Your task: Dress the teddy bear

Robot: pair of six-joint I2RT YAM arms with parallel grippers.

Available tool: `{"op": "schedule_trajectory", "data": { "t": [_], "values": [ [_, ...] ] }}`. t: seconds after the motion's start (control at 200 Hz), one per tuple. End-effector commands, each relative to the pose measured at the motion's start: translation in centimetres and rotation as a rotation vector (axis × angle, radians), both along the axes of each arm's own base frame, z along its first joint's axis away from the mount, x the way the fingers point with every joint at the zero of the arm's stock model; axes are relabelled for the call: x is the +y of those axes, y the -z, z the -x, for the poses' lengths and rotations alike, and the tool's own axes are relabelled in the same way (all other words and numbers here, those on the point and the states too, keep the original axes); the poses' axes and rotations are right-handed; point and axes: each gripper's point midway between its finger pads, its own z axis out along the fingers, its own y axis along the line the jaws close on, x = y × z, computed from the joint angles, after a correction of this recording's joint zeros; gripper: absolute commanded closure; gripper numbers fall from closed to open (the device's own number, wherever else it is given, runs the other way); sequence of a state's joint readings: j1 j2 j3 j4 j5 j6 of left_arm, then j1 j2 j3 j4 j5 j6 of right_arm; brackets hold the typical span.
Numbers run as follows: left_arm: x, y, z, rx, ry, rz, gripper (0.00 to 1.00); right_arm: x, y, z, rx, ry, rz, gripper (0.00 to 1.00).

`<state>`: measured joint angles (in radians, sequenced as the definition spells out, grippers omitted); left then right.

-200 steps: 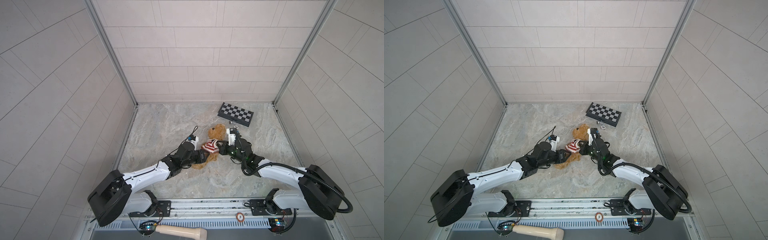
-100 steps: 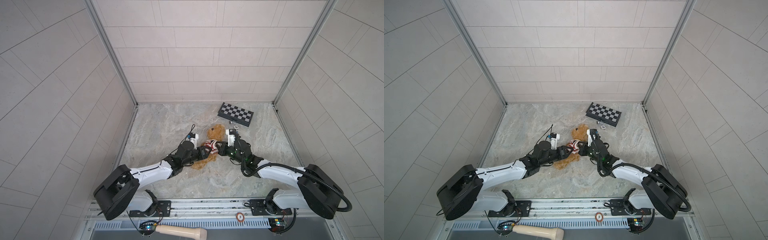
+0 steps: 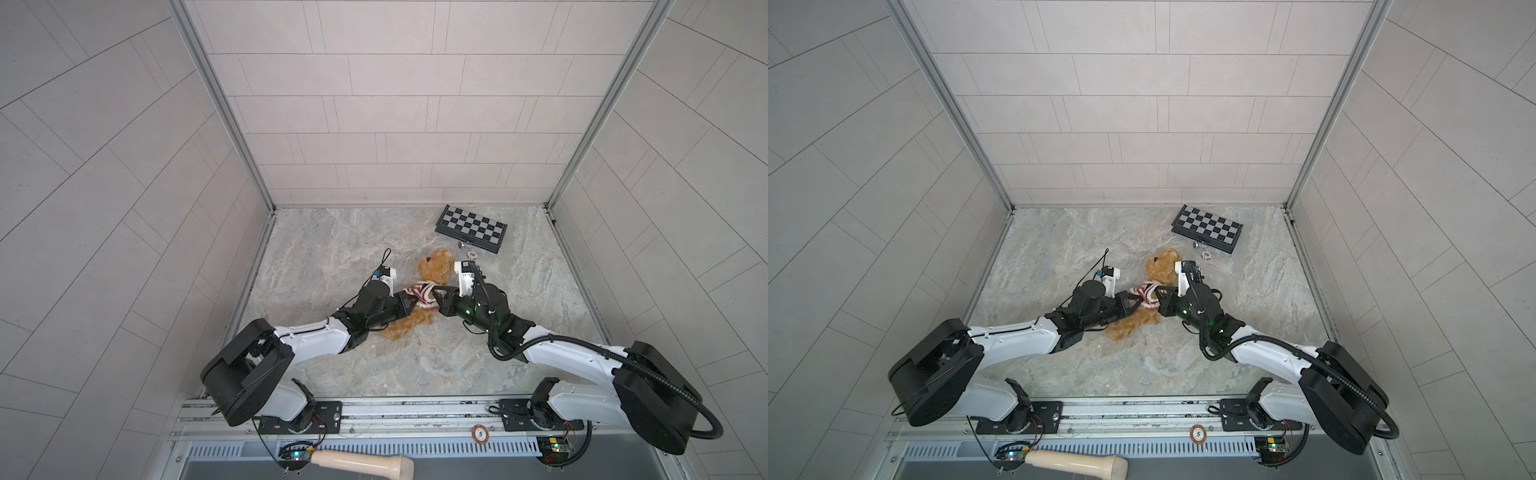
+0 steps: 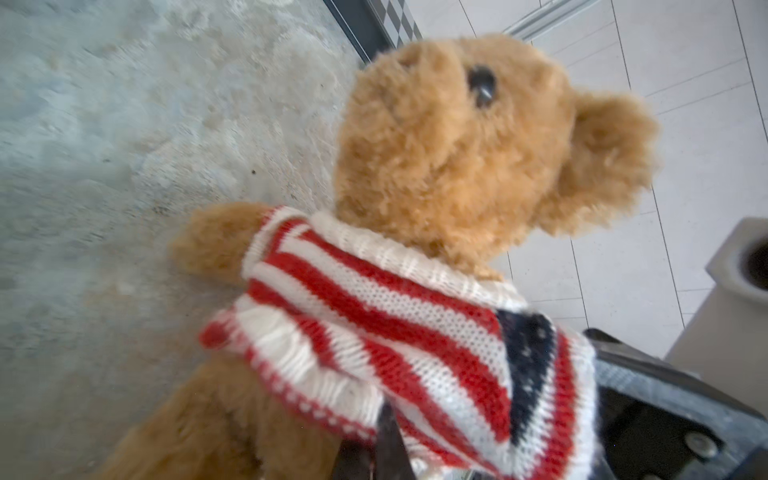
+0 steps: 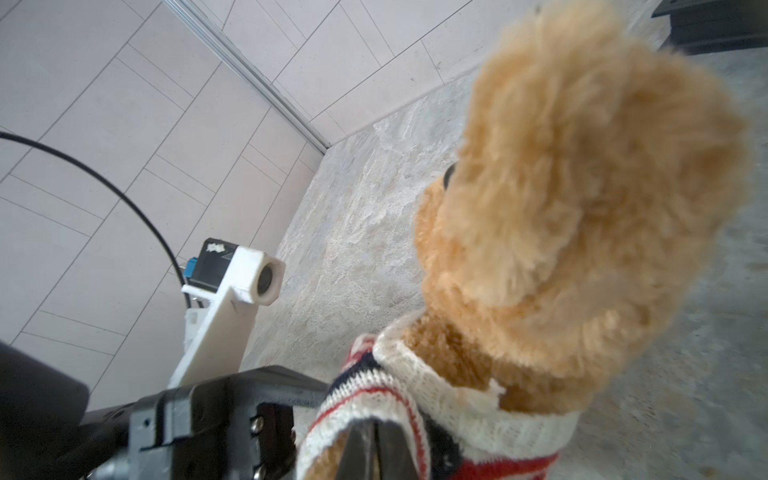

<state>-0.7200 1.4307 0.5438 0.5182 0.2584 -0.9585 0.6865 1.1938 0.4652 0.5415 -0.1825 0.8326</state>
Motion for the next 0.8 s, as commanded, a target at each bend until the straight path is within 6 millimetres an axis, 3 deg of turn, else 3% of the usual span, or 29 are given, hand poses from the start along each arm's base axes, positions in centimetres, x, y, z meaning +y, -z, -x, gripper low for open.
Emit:
{"op": "schedule_trajectory", "data": {
  "t": [0.0,0.225,0.421,0.556,0.741,0.796],
  "values": [
    [2.5,1.9,-0.8,-0.009,-0.055,-0.127,1.0,0.8,-3.6,1.4,-0.049,-0.086,-0.096,1.0],
    [4.4,2.2,-1.6,-0.05,-0.072,-0.255,1.0,1.4,-5.8,3.8,-0.071,-0.236,-0.084,1.0],
    [5.8,2.6,-2.0,-0.049,-0.096,-0.283,1.0,1.2,-6.1,4.2,-0.078,-0.263,-0.065,1.0],
    [5.4,2.4,-1.9,-0.057,-0.069,-0.279,1.0,1.5,-6.4,4.4,-0.085,-0.287,-0.073,1.0],
    [3.0,0.2,-1.2,-0.122,0.044,-0.221,1.0,1.4,-6.4,3.9,-0.088,-0.267,-0.073,1.0],
    [2.1,-1.1,-0.3,-0.171,0.094,-0.214,0.84,1.3,-6.2,3.6,-0.086,-0.247,-0.063,1.0]
  ]
}}
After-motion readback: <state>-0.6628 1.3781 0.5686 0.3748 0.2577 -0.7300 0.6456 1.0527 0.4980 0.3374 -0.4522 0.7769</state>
